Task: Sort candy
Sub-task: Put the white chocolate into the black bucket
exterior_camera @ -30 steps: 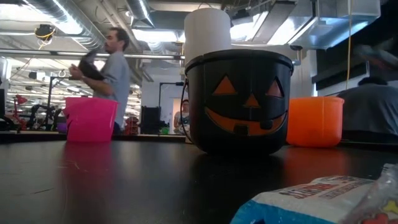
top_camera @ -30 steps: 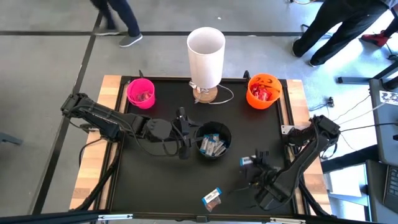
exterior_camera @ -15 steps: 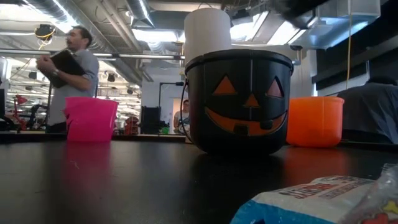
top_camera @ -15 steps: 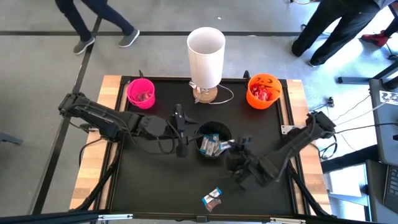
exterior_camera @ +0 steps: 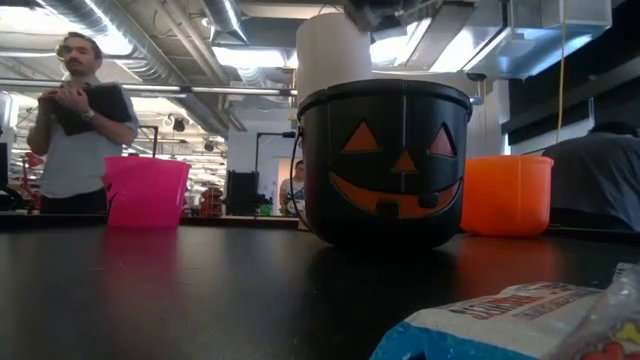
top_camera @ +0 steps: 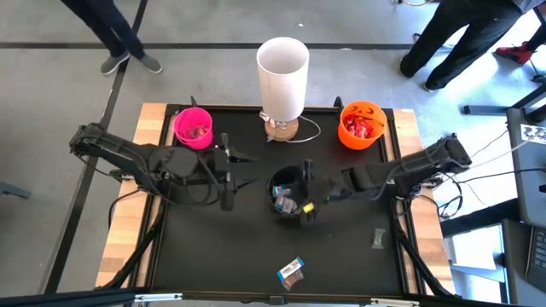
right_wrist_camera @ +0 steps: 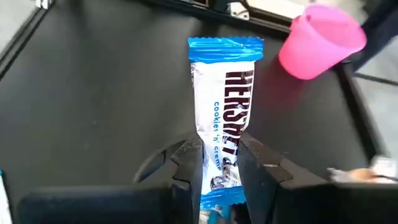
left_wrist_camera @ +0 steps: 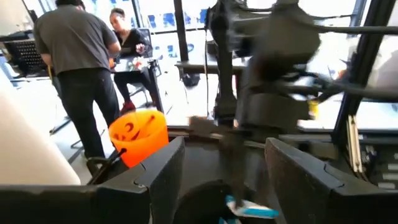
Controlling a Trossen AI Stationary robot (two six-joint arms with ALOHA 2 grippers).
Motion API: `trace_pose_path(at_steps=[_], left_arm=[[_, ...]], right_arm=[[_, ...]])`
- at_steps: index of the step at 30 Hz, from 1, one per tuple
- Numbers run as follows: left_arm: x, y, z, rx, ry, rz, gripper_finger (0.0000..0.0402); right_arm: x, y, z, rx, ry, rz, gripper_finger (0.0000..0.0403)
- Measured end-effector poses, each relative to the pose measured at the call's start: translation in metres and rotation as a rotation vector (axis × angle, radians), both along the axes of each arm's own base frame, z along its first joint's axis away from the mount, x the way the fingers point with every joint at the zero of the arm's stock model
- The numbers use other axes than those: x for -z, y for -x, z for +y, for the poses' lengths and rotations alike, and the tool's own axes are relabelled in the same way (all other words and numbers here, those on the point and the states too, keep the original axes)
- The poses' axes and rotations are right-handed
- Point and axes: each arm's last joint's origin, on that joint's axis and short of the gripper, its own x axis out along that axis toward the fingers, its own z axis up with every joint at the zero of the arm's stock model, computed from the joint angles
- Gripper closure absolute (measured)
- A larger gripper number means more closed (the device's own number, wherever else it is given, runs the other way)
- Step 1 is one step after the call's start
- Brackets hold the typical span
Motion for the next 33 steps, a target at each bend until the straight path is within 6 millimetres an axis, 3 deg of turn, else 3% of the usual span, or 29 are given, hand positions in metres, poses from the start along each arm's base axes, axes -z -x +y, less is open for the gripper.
trace_pose_path(at_steps=[6, 13, 17, 25, 29, 33], left_arm=[[0.008, 0.002, -0.003, 0.003, 0.008, 0.073, 0.0186], [0.012, 0.002, -0.002, -0.029, 0.018, 0.105, 0.0186], [0.012, 0.002, -0.001, -0.047, 0.015, 0.103, 0.0186], [0.012, 0.002, 0.000, -0.078, 0.009, 0.100, 0.0186], [0.012, 0.002, 0.000, -0.080, 0.008, 0.100, 0.0186], [0.012, 0.003, 0.000, -0.091, 0.005, 0.099, 0.0186]], right_arm=[[0.036, 0.019, -0.029, -0.025, -0.165, -0.158, 0.0319], [0.055, 0.047, -0.036, -0.038, -0.201, -0.269, 0.0318], [0.055, 0.050, -0.037, -0.036, -0.198, -0.253, 0.0290], [0.054, 0.053, -0.039, 0.024, -0.148, -0.216, 0.0171], [0.030, 0.057, -0.031, -0.041, -0.172, -0.222, 0.0136], [0.011, 0.062, -0.005, -0.198, -0.155, -0.273, 0.0131]])
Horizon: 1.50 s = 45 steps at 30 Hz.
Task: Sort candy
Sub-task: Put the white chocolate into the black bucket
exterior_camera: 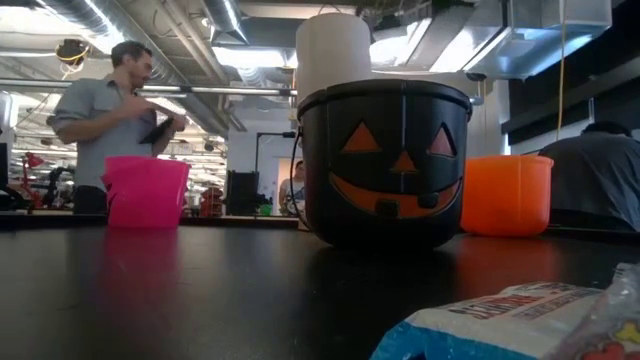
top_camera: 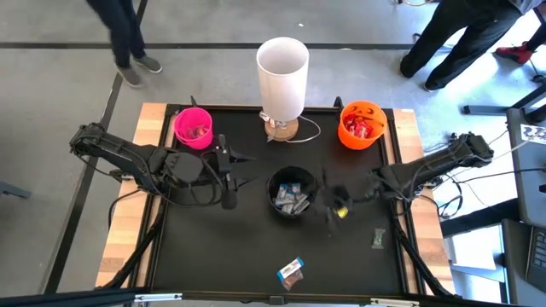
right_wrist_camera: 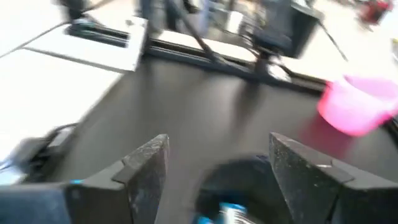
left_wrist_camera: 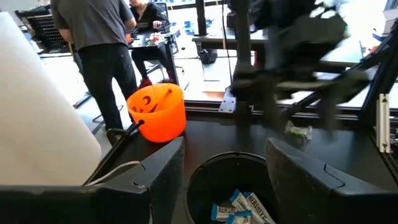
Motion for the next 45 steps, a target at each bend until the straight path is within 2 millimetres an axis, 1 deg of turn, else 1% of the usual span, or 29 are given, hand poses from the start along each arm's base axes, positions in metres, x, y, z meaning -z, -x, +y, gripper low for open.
trace_pose_path(at_steps=[2, 4, 10, 14, 17, 21, 26, 28, 35, 38, 40, 45], left_arm=[[0.000, 0.000, 0.000, -0.013, -0.008, 0.001, 0.0186], [0.000, 0.000, 0.001, -0.034, -0.013, -0.001, 0.0186], [0.000, 0.000, 0.001, -0.045, 0.069, -0.026, 0.0186], [0.005, -0.005, -0.003, -0.014, 0.142, -0.022, 0.0186], [0.013, -0.015, -0.011, 0.038, 0.155, 0.002, 0.0186], [0.026, -0.031, -0.025, 0.109, 0.166, 0.025, 0.0186], [0.037, -0.043, -0.040, 0.153, 0.173, 0.020, 0.0186], [0.040, -0.045, -0.045, 0.164, 0.175, 0.016, 0.0186], [0.043, -0.045, -0.060, 0.201, 0.180, 0.010, 0.0186], [0.041, -0.043, -0.064, 0.191, 0.235, -0.013, 0.0186], [0.040, -0.042, -0.068, 0.194, 0.269, -0.031, 0.0186], [0.037, -0.039, -0.076, 0.206, 0.280, -0.061, 0.0186]], right_arm=[[-0.006, 0.002, 0.015, -0.054, 0.021, -0.023, 0.0134], [-0.004, 0.002, 0.029, -0.074, 0.048, -0.021, 0.0138], [0.022, 0.002, 0.065, -0.164, 0.088, 0.064, 0.0153], [0.042, 0.000, 0.087, -0.214, 0.103, 0.124, 0.0159], [0.052, 0.002, 0.101, -0.238, 0.091, 0.151, 0.0160], [0.064, 0.005, 0.115, -0.250, 0.073, 0.190, 0.0160], [0.079, 0.006, 0.134, -0.276, 0.048, 0.205, 0.0160], [0.088, 0.006, 0.140, -0.282, 0.050, 0.226, 0.0160], [0.125, -0.004, 0.147, -0.250, 0.061, 0.315, 0.0160], [0.140, -0.008, 0.151, -0.248, 0.074, 0.334, 0.0160], [0.149, -0.010, 0.152, -0.232, 0.091, 0.341, 0.0160], [0.165, -0.017, 0.150, -0.204, 0.103, 0.362, 0.0160]])
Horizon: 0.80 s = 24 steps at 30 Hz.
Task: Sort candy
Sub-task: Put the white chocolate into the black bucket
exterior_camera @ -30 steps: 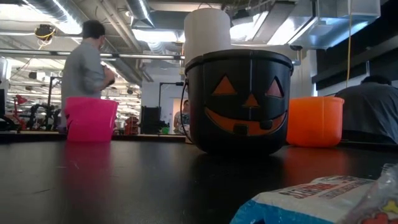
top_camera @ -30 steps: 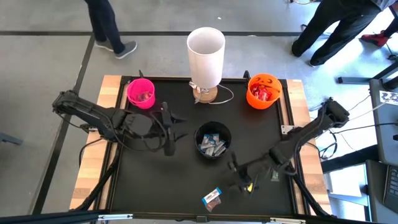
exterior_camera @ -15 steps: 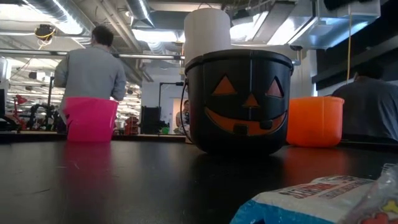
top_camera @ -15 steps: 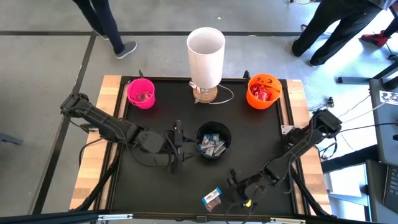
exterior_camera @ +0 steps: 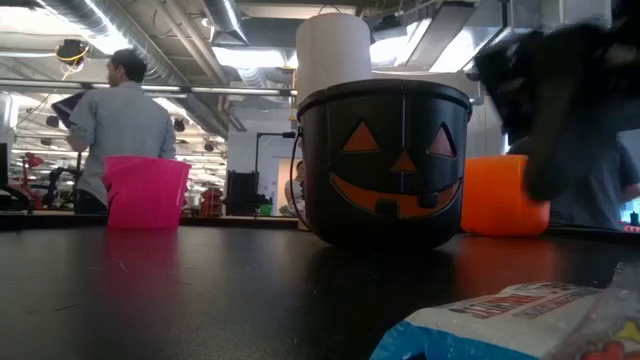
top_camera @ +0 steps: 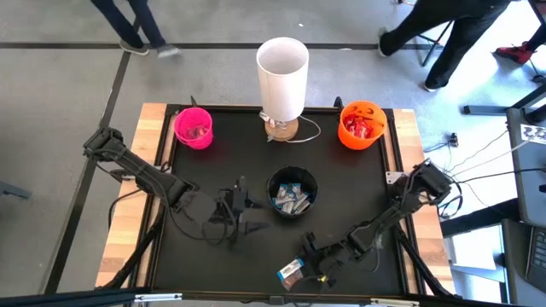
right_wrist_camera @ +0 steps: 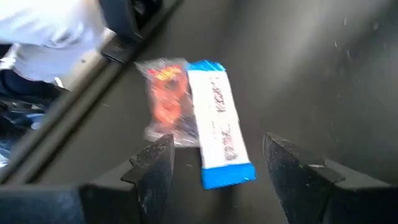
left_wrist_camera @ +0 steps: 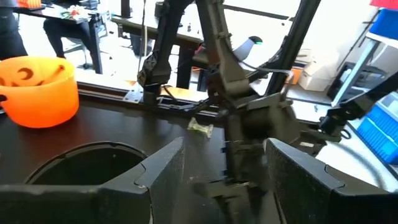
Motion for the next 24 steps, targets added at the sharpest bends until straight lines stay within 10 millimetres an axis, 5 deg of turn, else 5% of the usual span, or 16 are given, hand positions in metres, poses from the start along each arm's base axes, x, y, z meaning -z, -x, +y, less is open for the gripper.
trace_pose_path(at_steps=[15, 24], left_arm=[[-0.003, 0.005, -0.011, 0.009, 0.049, -0.030, 0.0186], [-0.003, 0.006, -0.013, 0.013, 0.053, -0.028, 0.0186]], right_arm=[[0.025, -0.020, -0.023, 0.053, -0.048, 0.131, 0.0164], [0.025, -0.020, -0.024, 0.060, -0.041, 0.138, 0.0264]])
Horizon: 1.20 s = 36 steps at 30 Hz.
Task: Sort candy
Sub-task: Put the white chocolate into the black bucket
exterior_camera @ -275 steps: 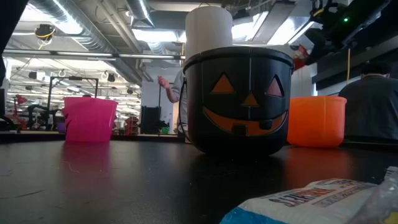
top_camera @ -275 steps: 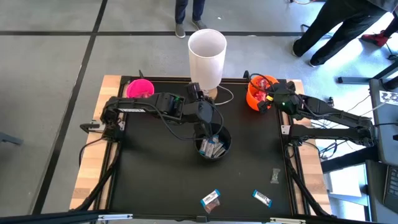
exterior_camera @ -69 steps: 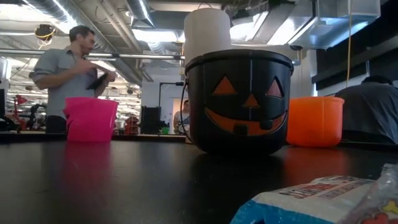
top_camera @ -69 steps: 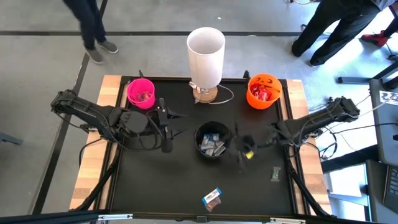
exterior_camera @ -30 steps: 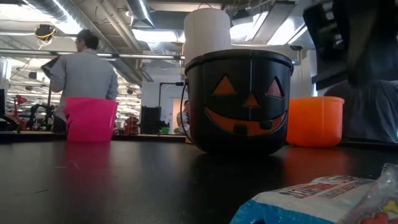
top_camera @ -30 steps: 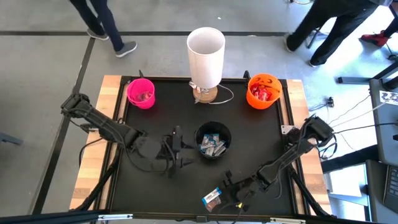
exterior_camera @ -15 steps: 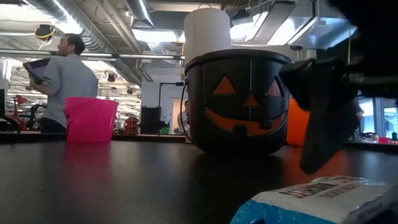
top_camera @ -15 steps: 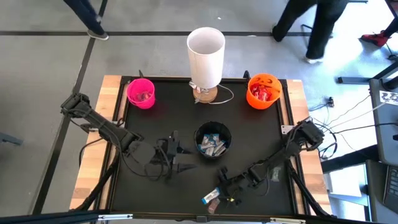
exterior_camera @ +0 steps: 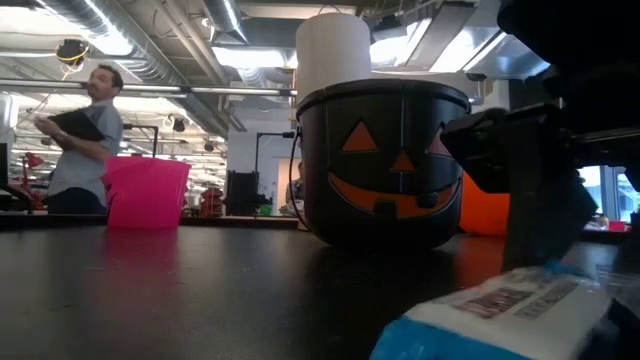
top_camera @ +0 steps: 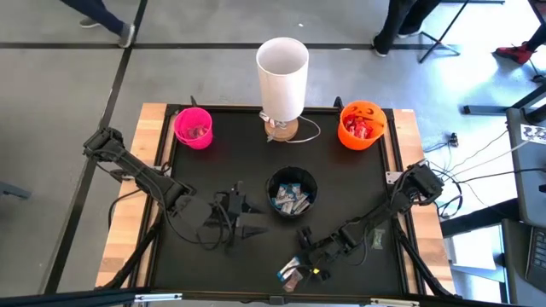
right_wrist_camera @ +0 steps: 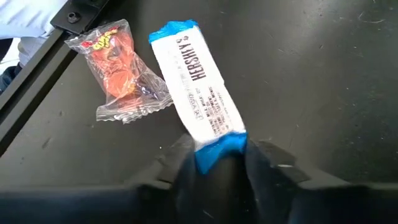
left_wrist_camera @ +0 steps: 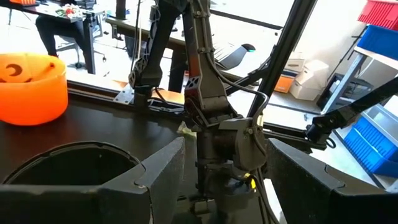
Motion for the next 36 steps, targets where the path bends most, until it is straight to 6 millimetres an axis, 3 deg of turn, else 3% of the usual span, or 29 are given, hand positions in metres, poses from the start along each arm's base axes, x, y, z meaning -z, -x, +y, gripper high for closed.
trace_pose_path(at_steps=[11, 21, 30, 36], left_arm=[[0.000, 0.000, 0.000, 0.001, -0.011, 0.002, 0.0186], [0.000, 0.000, 0.000, 0.000, -0.013, 0.003, 0.0186], [0.000, 0.000, 0.000, 0.000, -0.015, 0.005, 0.0186], [0.001, 0.000, 0.000, 0.000, -0.015, 0.007, 0.0186]], right_arm=[[-0.003, 0.001, -0.002, 0.020, 0.012, -0.008, 0.0392], [-0.027, 0.004, -0.008, 0.100, 0.031, -0.066, 0.0401], [-0.089, 0.017, -0.023, 0.222, 0.054, -0.249, 0.0402], [-0.143, 0.037, -0.047, 0.441, 0.159, -0.449, 0.0402]])
